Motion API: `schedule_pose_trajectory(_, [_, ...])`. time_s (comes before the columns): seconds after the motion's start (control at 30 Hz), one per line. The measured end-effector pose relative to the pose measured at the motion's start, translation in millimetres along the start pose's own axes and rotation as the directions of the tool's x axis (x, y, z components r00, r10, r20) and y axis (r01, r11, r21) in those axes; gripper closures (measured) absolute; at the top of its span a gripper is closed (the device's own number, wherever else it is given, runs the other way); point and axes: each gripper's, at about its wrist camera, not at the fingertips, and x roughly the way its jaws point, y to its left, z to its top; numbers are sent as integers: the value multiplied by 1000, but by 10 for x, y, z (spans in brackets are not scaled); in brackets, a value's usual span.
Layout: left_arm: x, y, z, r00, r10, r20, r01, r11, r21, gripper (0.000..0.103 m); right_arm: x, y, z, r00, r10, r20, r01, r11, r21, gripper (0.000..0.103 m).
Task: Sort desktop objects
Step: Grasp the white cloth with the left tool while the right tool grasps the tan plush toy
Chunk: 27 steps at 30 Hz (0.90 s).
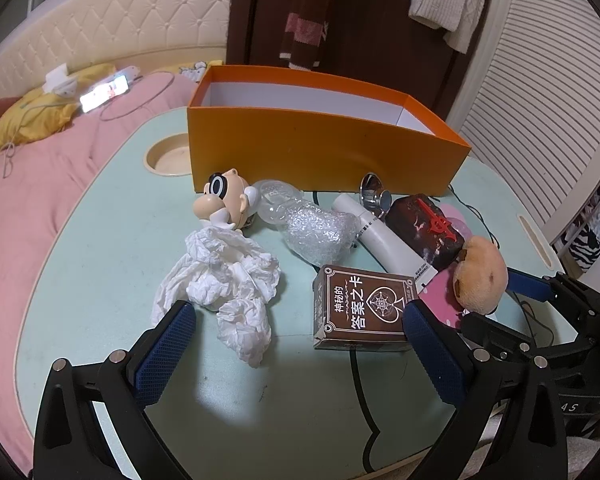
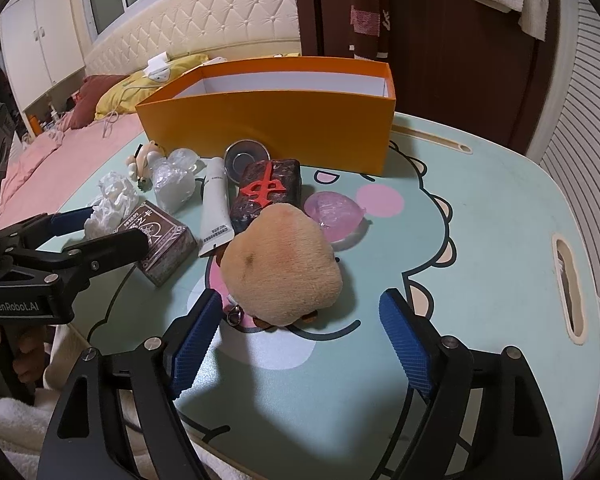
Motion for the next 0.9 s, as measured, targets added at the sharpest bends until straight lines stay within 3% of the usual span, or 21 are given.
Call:
schedule_pose_trajectory(0.1, [-73,103,21,1000,15,-13,-15,999,-37,1,13,21,1,1000,-3,-3,3,1000,-15,19])
schedule_pose_trajectory(0.23, [-358,390,104,991,-23,133,42,989,-144,1,7,37,-17,1000,-9,5,10,999,-31,18])
schedule_pose_trajectory(0.3, [-365,531,189,992,-27,127,48,985,-168,3,10,19,-15,1000,0,7,0,1000,-25,18])
schedule_pose_trajectory(0.37, [-282,607,224,996,-27,84,41,985,-167,29,7,3,-13,1000,10,13,-10,1000,-18,18])
schedule_pose_trajectory(0.4, [-215,626,227,998,-26,51,33,987,-159,46,8,1,-10,1000,13,14,-13,1000,-16,18])
schedule_pose_trajectory(0.43, [-148,640,224,1000,-22,22,25,988,-150,51,10,1,-8,1000,15,15,-15,1000,-16,18])
schedule_pose_trajectory(0.57, [-49,608,120,999,23,33,-19,992,-127,48,11,-6,-7,1000,19,18,-19,1000,-14,18])
schedule_pose_trajectory(0.7, [-9,521,71,998,-11,63,17,996,-84,46,7,-36,-5,999,33,24,-33,999,-1,18])
schedule_pose_trajectory(0.8, [13,412,31,997,-2,81,2,1000,-8,79,7,-37,0,999,34,25,-34,999,1,18])
schedule_pose_trajectory(0.9, [-6,323,-18,993,4,120,-10,999,48,79,4,-61,2,999,36,30,-36,999,17,18])
